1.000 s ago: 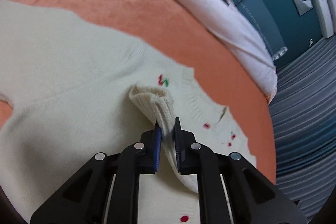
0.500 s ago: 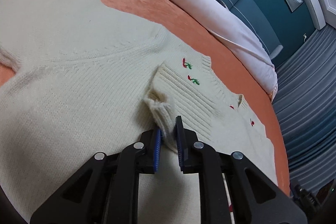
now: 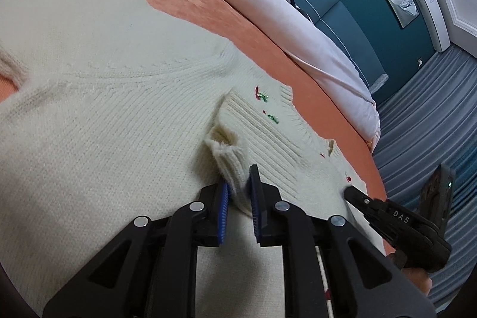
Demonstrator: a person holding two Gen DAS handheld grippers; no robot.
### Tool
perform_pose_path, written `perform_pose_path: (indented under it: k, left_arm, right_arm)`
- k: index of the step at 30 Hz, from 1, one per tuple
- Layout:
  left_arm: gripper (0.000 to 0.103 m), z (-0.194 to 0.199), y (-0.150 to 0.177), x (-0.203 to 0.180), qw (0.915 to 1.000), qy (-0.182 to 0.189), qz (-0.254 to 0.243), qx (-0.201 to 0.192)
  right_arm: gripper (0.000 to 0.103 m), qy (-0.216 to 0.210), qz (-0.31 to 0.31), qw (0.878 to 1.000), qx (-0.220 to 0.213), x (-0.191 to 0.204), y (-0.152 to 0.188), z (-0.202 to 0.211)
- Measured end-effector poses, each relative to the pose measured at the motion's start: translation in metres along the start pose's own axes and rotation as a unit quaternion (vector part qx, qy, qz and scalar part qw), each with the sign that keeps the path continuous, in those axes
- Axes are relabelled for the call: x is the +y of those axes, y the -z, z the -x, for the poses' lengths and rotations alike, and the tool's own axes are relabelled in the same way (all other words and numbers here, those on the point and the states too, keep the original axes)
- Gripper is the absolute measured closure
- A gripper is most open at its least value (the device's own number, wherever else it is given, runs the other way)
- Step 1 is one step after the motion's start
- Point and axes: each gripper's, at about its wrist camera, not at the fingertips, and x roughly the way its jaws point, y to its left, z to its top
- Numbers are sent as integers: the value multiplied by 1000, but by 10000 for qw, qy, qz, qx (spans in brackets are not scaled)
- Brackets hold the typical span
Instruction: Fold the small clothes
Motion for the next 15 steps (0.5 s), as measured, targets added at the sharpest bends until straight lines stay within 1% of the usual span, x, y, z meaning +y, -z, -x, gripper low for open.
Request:
perform_pose_path:
  k: [1, 2, 3, 4, 5, 6, 8, 9, 10, 11, 12, 13, 14, 15]
  left_arm:
    - [89, 0, 0, 0, 10000, 8, -5, -10]
    - [89, 0, 1, 1, 10000, 13, -10, -14]
    - [89, 0, 2, 1, 10000, 18, -17, -14]
    - [89, 0, 2, 1, 10000, 22, -18, -14]
    - [89, 0, 2, 1, 10000, 15, -20, -12]
    - [89, 1, 2, 1, 10000, 3, -16, -3]
    - [89, 3, -2, 0, 9999, -1, 90, 86]
    - [86, 6, -7, -1, 9996, -33, 177, 198]
    - [83, 15, -12, -2, 9993, -136, 205, 272]
    - [65, 32, -19, -1, 9988, -409, 191, 168]
    - [34, 57, -27, 3, 9977, -627, 200, -140]
    - [21, 83, -35, 13, 9951, -788, 265, -539]
    - [11, 112, -45, 28, 9895, -1018, 375, -954]
    - [11, 135, -58, 46, 9840, -1232, 492, -1193]
  right_arm:
    - [101, 260, -397, 9988, -142, -40, -3, 10]
    - [103, 325, -770, 9961, -266, -79, -1, 22]
    - [103, 262, -1094, 9931, -339, -112, 3, 35]
    - [103, 421, -1220, 9910, -348, -130, 7, 44]
    - [103, 439, -1188, 9913, -351, -137, 10, 51]
    - [103, 518, -1070, 9924, -327, -135, 12, 53]
    - [103, 896, -739, 9929, -270, -116, 10, 58]
    - [99, 920, -653, 9932, -276, -105, 12, 61]
    - [88, 783, -560, 9948, -319, -89, 15, 69]
    - [88, 572, -409, 9968, -370, -71, 23, 79]
    - [88, 458, -233, 9979, -384, -55, 35, 88]
    - [84, 399, -64, 9985, -357, -40, 47, 93]
    - [81, 352, 98, 9989, -293, -27, 61, 97]
    - [76, 326, 254, 9989, -229, -15, 79, 101]
